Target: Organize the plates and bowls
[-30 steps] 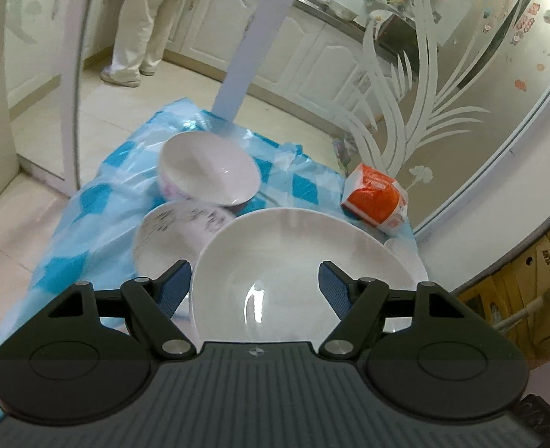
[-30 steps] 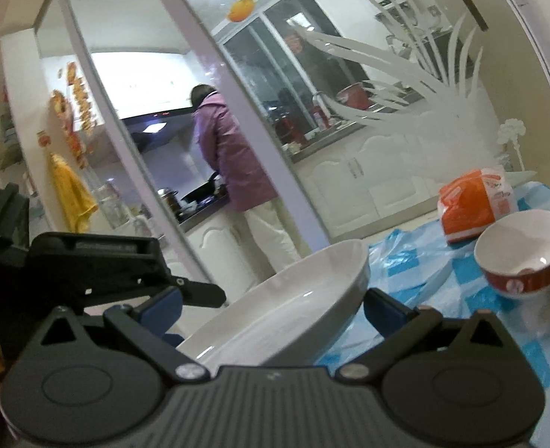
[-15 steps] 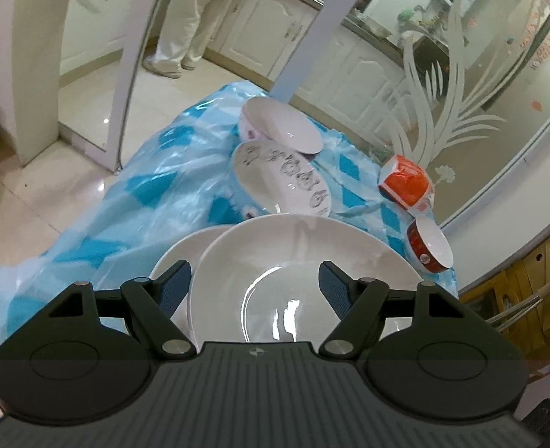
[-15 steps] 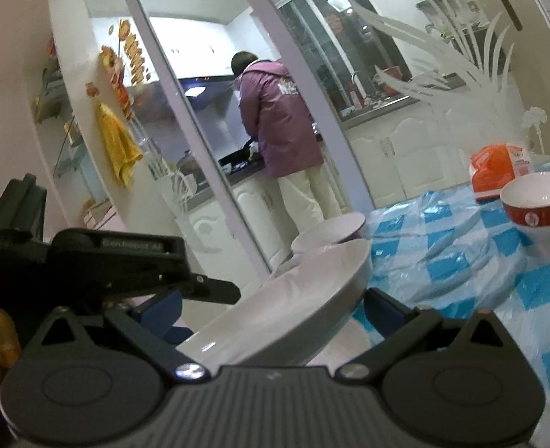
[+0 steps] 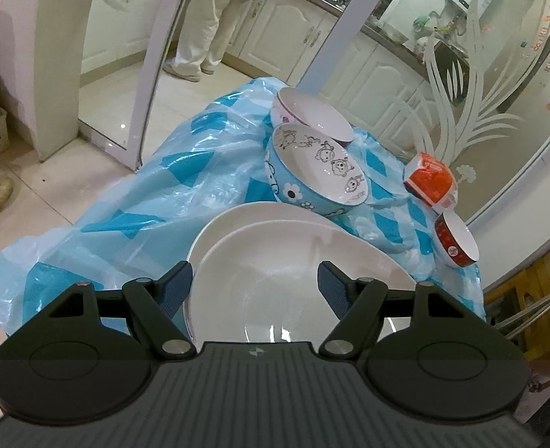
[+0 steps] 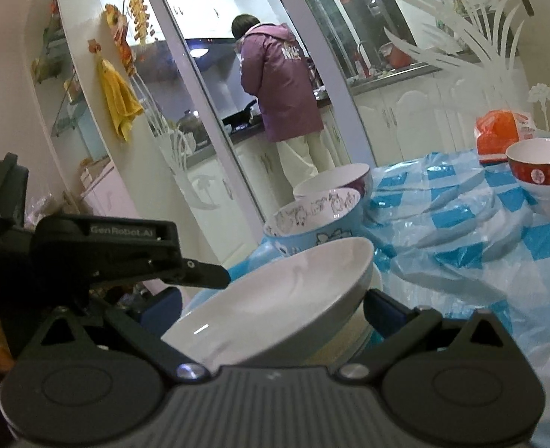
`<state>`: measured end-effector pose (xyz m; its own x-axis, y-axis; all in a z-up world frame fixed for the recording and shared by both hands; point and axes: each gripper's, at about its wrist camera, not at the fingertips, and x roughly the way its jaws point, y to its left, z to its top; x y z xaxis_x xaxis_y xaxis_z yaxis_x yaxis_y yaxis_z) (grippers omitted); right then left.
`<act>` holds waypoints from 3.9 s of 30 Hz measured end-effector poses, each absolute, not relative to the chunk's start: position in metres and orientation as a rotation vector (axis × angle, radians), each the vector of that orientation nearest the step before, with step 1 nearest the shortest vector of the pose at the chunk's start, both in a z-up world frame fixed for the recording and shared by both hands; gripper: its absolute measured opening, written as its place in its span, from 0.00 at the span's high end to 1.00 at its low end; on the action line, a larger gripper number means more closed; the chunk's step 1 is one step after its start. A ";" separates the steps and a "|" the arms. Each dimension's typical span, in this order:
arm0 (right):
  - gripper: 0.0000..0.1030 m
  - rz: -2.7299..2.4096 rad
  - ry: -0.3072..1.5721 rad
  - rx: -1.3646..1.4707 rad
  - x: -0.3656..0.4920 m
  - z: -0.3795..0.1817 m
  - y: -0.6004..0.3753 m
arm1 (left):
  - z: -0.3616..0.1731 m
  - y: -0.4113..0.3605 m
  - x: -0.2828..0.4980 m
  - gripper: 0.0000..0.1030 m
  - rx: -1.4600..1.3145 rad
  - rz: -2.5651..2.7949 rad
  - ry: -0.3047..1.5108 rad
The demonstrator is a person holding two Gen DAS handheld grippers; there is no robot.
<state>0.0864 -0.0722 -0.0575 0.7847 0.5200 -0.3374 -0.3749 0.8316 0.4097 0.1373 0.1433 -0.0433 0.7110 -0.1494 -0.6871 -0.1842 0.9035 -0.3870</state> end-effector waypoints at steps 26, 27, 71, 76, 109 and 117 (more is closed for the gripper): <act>0.01 0.526 0.460 0.297 0.089 -0.063 -0.090 | -0.030 0.138 0.110 0.06 -0.299 0.109 0.585; 0.01 0.511 0.449 0.308 0.089 -0.063 -0.095 | -0.028 0.137 0.109 0.06 -0.295 0.110 0.575; 0.01 0.328 0.463 0.459 0.108 -0.069 -0.207 | -0.011 0.109 0.125 0.00 -0.190 0.048 0.478; 0.01 0.322 0.497 0.486 0.130 -0.056 -0.207 | -0.011 0.126 0.153 0.00 -0.258 0.000 0.525; 0.11 0.502 0.814 0.761 0.362 -0.067 -0.113 | -0.053 0.177 0.366 0.53 -0.460 -0.085 0.814; 0.11 0.536 0.854 0.801 0.380 -0.076 -0.098 | -0.063 0.170 0.383 0.67 -0.440 -0.105 0.863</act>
<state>0.3804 -0.0983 -0.0761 0.5580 0.6968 -0.4507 -0.1023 0.5967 0.7959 0.3832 0.1695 -0.0626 0.6512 -0.2642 -0.7114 -0.0865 0.9055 -0.4155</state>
